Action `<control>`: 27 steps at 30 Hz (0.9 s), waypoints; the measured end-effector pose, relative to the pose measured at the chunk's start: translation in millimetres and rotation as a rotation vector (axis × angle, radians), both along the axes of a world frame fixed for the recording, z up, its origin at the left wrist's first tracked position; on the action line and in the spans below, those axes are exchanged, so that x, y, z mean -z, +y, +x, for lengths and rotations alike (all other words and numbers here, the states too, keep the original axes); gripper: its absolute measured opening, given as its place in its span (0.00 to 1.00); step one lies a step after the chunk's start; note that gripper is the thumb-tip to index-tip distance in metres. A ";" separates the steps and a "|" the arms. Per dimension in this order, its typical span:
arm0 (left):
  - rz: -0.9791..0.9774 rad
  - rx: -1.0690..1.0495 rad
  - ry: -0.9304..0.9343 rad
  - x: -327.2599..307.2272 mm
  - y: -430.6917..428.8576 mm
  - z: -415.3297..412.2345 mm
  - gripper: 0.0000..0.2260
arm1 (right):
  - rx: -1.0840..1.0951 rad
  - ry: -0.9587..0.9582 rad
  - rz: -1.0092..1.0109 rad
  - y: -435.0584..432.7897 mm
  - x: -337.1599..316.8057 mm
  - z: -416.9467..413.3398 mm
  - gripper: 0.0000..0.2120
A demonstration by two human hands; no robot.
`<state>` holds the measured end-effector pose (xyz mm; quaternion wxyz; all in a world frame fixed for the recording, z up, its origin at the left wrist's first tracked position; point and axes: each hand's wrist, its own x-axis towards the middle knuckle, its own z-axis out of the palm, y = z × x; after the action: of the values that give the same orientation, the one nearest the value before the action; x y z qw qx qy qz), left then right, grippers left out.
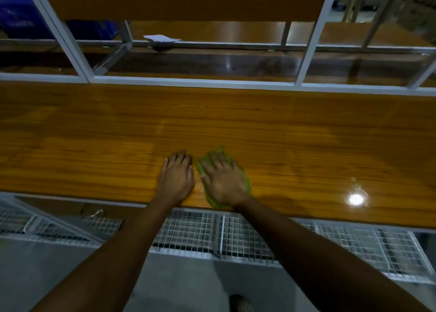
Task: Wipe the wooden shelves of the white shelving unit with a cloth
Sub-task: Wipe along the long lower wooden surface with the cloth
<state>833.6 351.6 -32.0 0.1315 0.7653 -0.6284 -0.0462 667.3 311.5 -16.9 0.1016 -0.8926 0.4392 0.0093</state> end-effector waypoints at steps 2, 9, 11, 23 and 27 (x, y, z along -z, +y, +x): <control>0.035 0.005 0.009 -3.5 4.4 -1.7 0.28 | -0.036 0.021 -0.007 29.9 1.2 -33.4 0.27; 0.055 0.024 0.013 -8.1 23.6 -8.8 0.29 | 0.207 0.016 -0.003 7.8 0.2 -145.7 0.28; 0.045 0.029 0.021 -6.6 28.3 -10.5 0.29 | 0.278 0.017 0.000 -7.3 0.2 -134.2 0.28; 0.080 0.055 -0.043 -0.7 44.8 10.8 0.27 | -0.141 0.032 -0.034 62.9 12.6 -33.9 0.28; 0.080 0.004 -0.046 -1.9 55.2 9.2 0.31 | -0.076 0.004 -0.046 42.1 13.9 -88.5 0.28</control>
<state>842.8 406.8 -30.2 0.0863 0.7695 -0.6305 -0.0540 578.8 353.5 -30.8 0.0796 -0.9107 0.4053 0.0050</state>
